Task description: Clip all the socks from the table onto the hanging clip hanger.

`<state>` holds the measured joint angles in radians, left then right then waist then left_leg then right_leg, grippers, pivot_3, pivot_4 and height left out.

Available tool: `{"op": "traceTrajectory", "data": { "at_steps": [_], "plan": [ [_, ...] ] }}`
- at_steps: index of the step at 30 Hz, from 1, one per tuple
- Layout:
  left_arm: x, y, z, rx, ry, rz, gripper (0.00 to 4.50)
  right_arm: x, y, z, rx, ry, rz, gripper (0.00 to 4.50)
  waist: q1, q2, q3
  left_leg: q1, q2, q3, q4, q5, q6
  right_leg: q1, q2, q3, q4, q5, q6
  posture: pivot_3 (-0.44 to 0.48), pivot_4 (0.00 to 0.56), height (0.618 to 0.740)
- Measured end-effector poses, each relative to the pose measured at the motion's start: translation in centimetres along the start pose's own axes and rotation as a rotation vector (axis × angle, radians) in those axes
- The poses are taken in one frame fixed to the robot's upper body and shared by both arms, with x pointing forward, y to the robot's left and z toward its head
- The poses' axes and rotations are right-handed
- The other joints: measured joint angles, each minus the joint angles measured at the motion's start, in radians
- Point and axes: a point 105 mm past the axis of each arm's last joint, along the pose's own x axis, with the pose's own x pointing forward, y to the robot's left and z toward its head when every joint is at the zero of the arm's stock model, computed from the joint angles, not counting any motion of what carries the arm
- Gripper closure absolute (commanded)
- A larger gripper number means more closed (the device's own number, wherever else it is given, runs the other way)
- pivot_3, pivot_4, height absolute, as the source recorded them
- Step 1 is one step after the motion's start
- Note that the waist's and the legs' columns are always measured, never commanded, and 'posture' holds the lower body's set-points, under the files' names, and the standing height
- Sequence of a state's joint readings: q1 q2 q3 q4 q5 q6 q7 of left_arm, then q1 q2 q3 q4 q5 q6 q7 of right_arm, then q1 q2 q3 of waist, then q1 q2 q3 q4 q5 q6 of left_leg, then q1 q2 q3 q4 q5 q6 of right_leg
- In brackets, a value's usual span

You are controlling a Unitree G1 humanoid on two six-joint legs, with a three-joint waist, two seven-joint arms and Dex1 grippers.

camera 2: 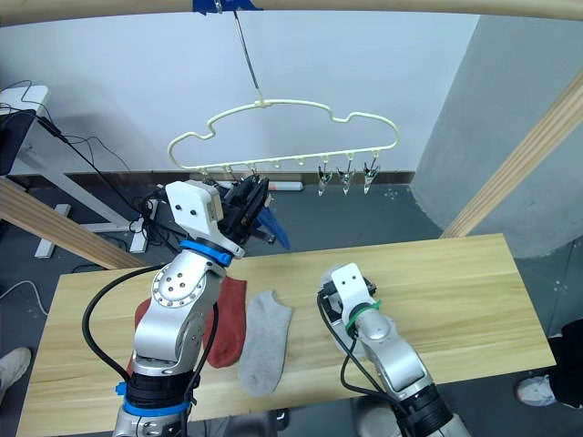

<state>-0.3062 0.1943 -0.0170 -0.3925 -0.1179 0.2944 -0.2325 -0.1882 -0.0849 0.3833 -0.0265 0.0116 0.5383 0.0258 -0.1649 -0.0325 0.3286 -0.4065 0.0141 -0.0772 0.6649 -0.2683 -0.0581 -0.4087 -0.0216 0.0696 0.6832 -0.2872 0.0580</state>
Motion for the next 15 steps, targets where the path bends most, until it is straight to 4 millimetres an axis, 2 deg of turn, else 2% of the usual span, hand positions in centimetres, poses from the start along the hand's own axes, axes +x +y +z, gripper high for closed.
{"op": "traceTrajectory", "data": {
  "at_steps": [2,6,15],
  "plan": [
    [-0.1,0.1,-0.1,-0.001,0.006,0.0,4.28,0.1,0.0,-0.1,0.004,0.002,-0.002,0.0,0.0,0.0,0.0,0.0,0.0,0.0,0.0,0.0,0.0,0.0,0.0,0.0,0.0,0.0,0.0,-0.246,0.324,0.74],
    [-0.2,0.6,-0.2,-0.016,0.023,-0.011,4.28,0.0,0.1,-0.4,0.014,0.012,-0.001,0.87,0.001,0.0,0.0,0.001,0.0,0.0,0.0,0.0,0.0,0.001,0.0,0.0,0.001,0.0,0.0,-0.242,0.324,0.74],
    [-0.7,1.5,0.3,-0.071,0.044,-0.065,4.28,-0.4,-0.2,-0.9,-0.004,0.01,0.027,4.17,0.001,0.0,0.0,0.004,0.0,0.0,0.0,0.0,0.0,0.003,0.001,0.0,0.001,0.0,0.0,-0.244,0.322,0.74]
  ]
}}
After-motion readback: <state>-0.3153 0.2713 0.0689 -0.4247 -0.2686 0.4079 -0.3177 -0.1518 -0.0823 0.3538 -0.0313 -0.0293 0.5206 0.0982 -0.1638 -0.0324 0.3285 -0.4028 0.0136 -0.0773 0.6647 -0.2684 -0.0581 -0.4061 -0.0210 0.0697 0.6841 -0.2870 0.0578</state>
